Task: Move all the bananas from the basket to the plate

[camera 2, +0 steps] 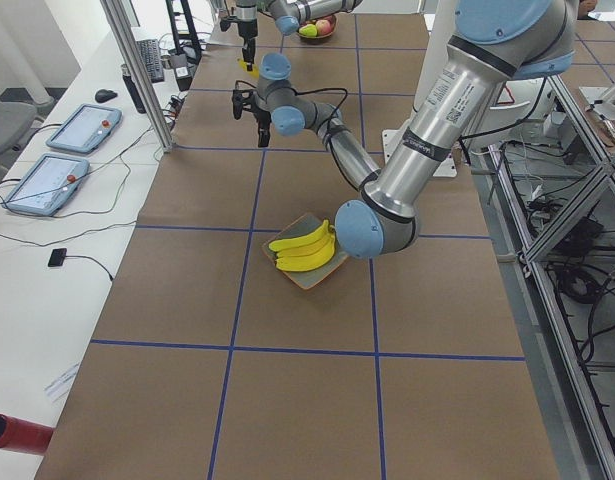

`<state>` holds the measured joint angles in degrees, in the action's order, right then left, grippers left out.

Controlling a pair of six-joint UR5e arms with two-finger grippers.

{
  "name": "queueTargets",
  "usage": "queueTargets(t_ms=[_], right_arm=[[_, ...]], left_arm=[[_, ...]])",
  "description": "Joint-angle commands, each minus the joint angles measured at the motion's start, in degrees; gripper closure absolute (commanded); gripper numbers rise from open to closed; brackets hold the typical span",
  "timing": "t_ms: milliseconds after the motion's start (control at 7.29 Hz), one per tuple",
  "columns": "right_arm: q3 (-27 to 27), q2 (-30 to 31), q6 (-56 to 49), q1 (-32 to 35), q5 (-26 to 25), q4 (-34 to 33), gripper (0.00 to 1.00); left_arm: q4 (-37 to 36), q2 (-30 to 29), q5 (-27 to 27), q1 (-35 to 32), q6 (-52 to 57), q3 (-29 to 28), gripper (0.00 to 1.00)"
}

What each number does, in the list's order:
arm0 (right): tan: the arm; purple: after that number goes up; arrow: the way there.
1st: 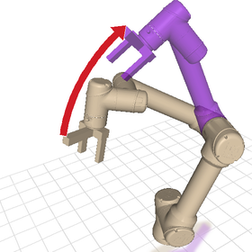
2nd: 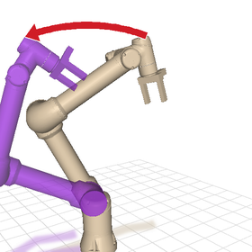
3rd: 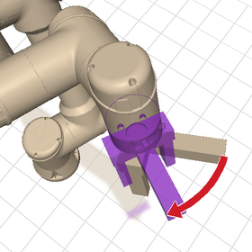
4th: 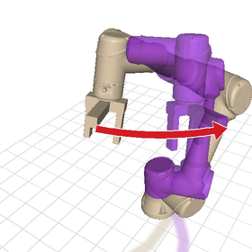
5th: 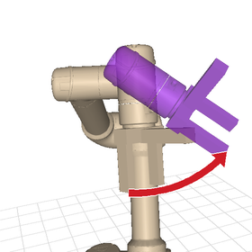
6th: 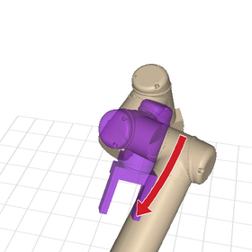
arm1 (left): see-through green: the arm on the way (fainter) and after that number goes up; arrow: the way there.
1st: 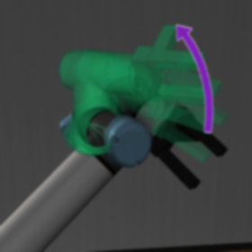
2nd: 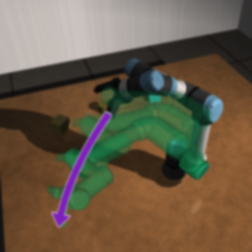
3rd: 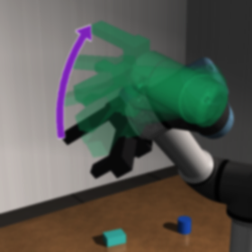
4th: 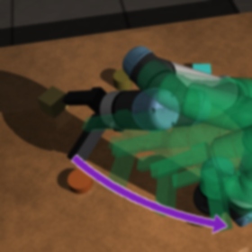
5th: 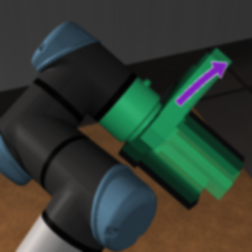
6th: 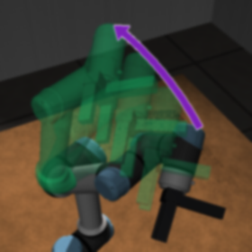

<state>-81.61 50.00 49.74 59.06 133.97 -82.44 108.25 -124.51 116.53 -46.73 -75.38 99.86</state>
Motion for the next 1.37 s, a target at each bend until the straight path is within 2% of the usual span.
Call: queueTargets(t_ms=[0,274,549,1235], right_arm=[[-1.70,-2.62,0.63,-3.15,1.46,0.52,1.00],[-1.71,-5.17,1.58,-5.61,2.96,1.83,1.00],[-1.89,-5.27,7.46,-8.51,2.62,8.23,1.00],[-6.10,-5.27,8.89,-10.71,2.53,9.30,1.00]], left_arm=[[1.78,-3.36,0.10,3.64,-0.99,-0.28,0.01],[7.21,-3.81,0.01,7.33,-3.95,-0.28,0.01],[7.77,-6.44,-0.43,9.37,-5.21,-0.89,0.01],[10.49,-9.17,-0.51,10.25,-6.35,-5.19,0.01]])
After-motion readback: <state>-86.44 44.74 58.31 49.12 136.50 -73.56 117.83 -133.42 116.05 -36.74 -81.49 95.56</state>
